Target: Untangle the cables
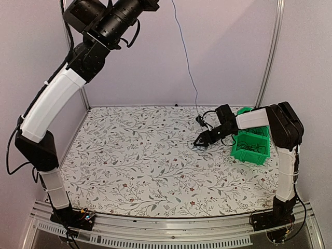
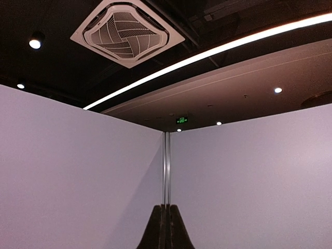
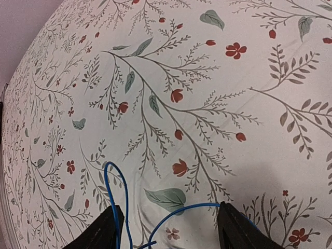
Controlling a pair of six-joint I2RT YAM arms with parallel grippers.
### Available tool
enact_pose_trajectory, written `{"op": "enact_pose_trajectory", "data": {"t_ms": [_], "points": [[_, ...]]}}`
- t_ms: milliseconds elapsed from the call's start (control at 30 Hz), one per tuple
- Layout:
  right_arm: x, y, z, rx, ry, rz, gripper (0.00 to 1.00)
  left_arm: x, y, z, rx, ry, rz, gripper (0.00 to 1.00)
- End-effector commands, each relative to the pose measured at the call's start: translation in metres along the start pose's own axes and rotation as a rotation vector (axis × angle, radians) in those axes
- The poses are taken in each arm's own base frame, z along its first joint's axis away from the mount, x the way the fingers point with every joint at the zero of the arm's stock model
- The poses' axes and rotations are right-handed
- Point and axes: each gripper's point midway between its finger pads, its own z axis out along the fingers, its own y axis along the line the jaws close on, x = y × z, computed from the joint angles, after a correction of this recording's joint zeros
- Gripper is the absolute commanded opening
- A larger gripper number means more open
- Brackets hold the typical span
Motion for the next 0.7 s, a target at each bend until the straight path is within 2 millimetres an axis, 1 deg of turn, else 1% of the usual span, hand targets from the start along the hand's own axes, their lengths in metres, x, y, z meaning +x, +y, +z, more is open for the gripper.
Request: {"op": "enact_pose_trajectory", "data": {"t_ms": [0,67,133,200,267,333,400,500,533,633,667], "points": [[0.003,-0.011,-0.014,0.06,0.006,-0.026,0.68,-0.067,0.007,-0.013,-0.053,-0.151,0.004,0.0],[0.006,-0.015,-0.014,0.069,0.017,-0.025,0.69,-0.074,0.006,-0.015,-0.054,-0.164,0.0,0.0],[0.01,-0.017,-0.012,0.073,0.027,-0.021,0.71,-0.075,0.006,-0.016,-0.059,-0.165,-0.005,0.0],[0.011,-0.015,-0.013,0.064,0.03,-0.023,0.72,-0.064,0.007,-0.017,-0.071,-0.139,-0.004,0.0],[0.007,-0.013,-0.019,0.065,0.027,-0.044,0.72,-0.046,0.011,-0.018,-0.094,-0.09,0.002,0.0],[-0.006,-0.004,-0.032,0.043,0.018,-0.066,0.73,-0.02,0.014,-0.021,-0.113,-0.031,-0.022,0.0],[-0.023,0.008,-0.05,0.01,-0.009,-0.114,0.73,0.004,0.018,-0.028,-0.135,0.024,-0.039,0.0],[-0.045,0.035,-0.078,-0.038,-0.055,-0.203,0.73,0.038,0.023,-0.041,-0.161,0.091,-0.08,0.0],[-0.056,0.047,-0.093,-0.044,-0.087,-0.24,0.74,0.049,0.023,-0.045,-0.166,0.115,-0.091,0.0],[-0.076,0.081,-0.127,-0.09,-0.148,-0.317,0.75,0.082,0.025,-0.06,-0.182,0.188,-0.116,0.0],[-0.079,0.089,-0.134,-0.105,-0.158,-0.33,0.75,0.094,0.026,-0.064,-0.187,0.213,-0.124,0.0]]}}
